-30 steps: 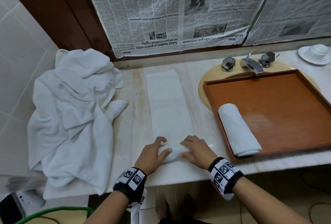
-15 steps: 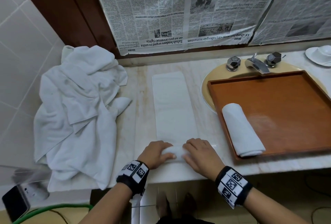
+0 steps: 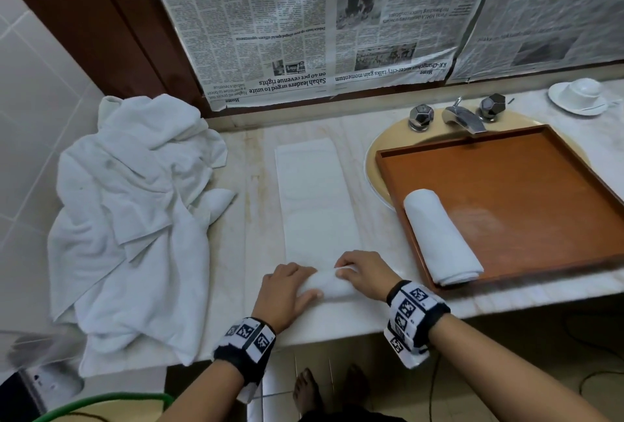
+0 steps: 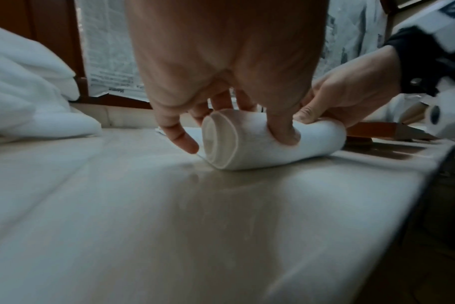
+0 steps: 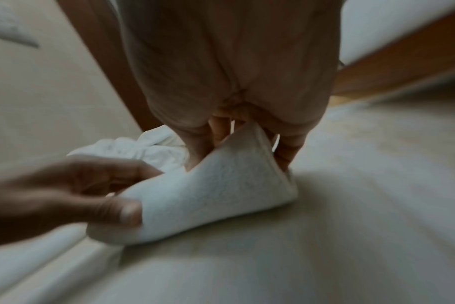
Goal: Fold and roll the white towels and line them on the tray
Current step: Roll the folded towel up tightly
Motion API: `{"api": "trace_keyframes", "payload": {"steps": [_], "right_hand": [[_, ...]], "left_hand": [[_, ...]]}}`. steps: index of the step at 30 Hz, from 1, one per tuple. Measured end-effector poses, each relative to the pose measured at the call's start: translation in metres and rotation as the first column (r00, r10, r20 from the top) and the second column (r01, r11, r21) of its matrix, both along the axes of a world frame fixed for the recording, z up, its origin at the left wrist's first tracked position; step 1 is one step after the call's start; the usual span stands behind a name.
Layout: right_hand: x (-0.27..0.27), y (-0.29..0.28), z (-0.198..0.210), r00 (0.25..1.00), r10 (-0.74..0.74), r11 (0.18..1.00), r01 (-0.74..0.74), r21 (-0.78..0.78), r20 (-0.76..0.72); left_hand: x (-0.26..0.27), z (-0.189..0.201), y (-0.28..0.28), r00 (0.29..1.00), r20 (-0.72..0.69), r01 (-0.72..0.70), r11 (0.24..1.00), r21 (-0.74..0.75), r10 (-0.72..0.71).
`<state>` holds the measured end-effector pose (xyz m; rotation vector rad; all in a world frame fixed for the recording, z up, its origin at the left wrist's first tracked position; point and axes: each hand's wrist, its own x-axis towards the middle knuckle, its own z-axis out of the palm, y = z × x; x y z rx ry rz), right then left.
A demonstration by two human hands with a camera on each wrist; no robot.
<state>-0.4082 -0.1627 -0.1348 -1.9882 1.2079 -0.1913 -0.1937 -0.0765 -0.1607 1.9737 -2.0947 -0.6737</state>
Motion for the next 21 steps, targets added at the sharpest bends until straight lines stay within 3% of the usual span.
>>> {"api": "trace_keyframes", "payload": {"steps": [1, 3, 5, 9, 12, 17, 19, 21], "right_hand": [[0.002, 0.004, 0.0, 0.997, 0.031, 0.989, -0.041, -0.141, -0.076], [0.003, 0.017, -0.002, 0.969, 0.083, 0.881, -0.181, -0.437, -0.232], [0.0, 0.028, -0.005, 0.954, 0.143, 0.821, -0.263, -0.506, -0.264], [-0.001, 0.016, -0.005, 0.936, 0.207, 0.878, -0.306, -0.367, -0.286], [0.003, 0.001, 0.004, 0.957, 0.208, 0.964, -0.235, -0.122, -0.202], [-0.002, -0.013, 0.019, 0.966, 0.224, 0.956, -0.192, 0.22, -0.128], [-0.007, -0.008, 0.023, 0.968, 0.224, 0.956, -0.196, 0.22, -0.113], [-0.012, 0.007, 0.021, 0.935, 0.262, 0.959, -0.28, -0.042, -0.24]], "left_hand": [[0.003, -0.001, -0.006, 0.997, -0.074, -0.024, 0.997, 0.068, 0.029], [0.009, 0.0, -0.02, 0.979, -0.19, -0.035, 0.985, 0.171, 0.068], [0.013, 0.003, -0.029, 0.967, -0.237, -0.035, 0.97, 0.24, 0.093], [0.011, 0.009, -0.031, 0.957, -0.258, -0.08, 0.976, 0.202, 0.132], [0.006, 0.015, -0.021, 0.995, -0.094, -0.026, 0.999, 0.022, 0.028], [0.004, 0.011, -0.003, 0.996, -0.051, 0.07, 0.995, -0.066, -0.074], [0.005, 0.012, 0.0, 0.993, -0.096, 0.076, 0.997, 0.003, -0.075], [0.003, 0.018, -0.001, 0.987, -0.147, 0.083, 0.994, 0.077, -0.071]]}}
